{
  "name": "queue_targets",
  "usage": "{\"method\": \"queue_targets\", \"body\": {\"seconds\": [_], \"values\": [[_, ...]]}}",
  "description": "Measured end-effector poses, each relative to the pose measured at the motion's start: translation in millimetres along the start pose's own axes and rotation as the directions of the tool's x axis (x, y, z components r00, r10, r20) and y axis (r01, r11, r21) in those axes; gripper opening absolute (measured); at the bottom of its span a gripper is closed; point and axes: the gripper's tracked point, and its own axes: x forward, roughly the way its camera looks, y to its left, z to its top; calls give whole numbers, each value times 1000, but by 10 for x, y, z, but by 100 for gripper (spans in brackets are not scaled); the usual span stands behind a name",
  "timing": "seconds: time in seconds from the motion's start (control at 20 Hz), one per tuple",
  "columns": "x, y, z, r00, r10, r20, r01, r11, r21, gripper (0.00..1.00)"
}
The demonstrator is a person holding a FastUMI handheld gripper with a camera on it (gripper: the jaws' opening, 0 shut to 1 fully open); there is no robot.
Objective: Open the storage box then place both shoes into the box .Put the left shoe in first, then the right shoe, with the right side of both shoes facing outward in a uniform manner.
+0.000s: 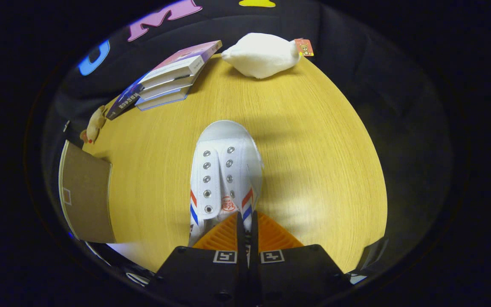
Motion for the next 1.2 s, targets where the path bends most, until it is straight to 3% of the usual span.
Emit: {"method": "queue_targets", "body": {"seconds": [0.35, 0.95, 1.2], "values": [[-570, 523, 50, 997, 55, 55, -59, 996, 64, 5], [-1718, 2297, 306, 958, 217, 187, -242, 962, 127, 5], [-1878, 3135, 194, 935, 296, 194, -322, 939, 118, 5]]}}
